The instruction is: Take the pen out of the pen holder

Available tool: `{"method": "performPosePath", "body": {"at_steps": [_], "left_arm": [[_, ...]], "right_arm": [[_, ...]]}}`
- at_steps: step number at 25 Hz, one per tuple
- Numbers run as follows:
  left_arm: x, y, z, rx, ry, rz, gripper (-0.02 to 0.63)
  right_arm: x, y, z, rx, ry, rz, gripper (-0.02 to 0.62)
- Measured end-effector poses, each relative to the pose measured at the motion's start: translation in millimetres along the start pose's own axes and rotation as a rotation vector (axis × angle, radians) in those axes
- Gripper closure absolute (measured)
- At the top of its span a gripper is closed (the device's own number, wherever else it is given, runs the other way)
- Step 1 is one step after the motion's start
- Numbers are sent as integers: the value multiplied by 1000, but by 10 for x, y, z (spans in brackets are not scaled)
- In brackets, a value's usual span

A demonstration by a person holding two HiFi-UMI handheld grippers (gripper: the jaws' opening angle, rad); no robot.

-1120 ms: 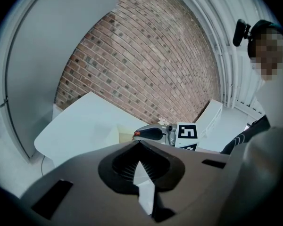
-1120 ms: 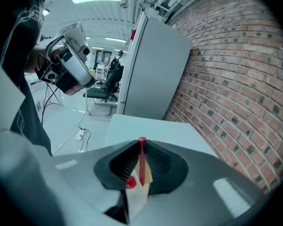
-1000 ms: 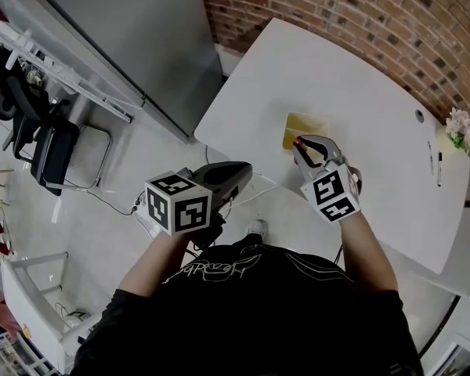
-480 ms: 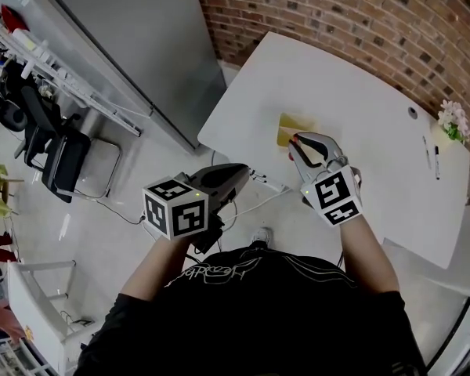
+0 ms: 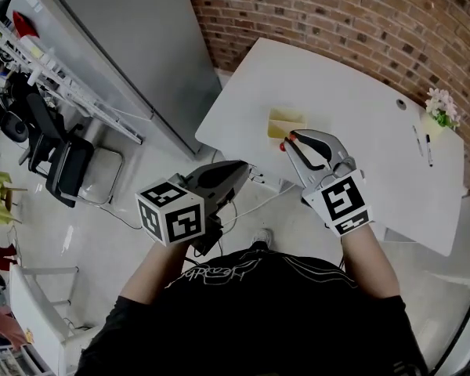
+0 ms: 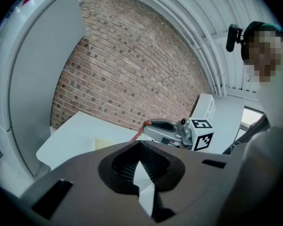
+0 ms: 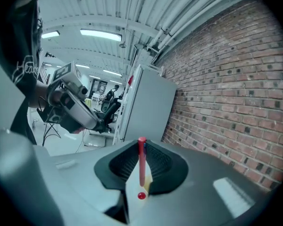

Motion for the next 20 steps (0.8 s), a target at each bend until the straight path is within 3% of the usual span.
{"method": "performPosePath", "body": {"at_steps": [9,20], "left_arm": [[-160,523,56,69,41,17,603],[-362,1081,336,97,65,9,603]], "right_arm": [[-600,-167,-238,59,76,-20,545],[-1316,-416,-218,352,145,-121,545]]}}
Point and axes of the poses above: the fingertips, and each gripper's own axes: x forward along the fingers, y to its right, z out of its underside, the point moved 4 cm from there along -x, backward along the fingers, and after that the axes turned 2 degrees about z, right-handed, at the moved point
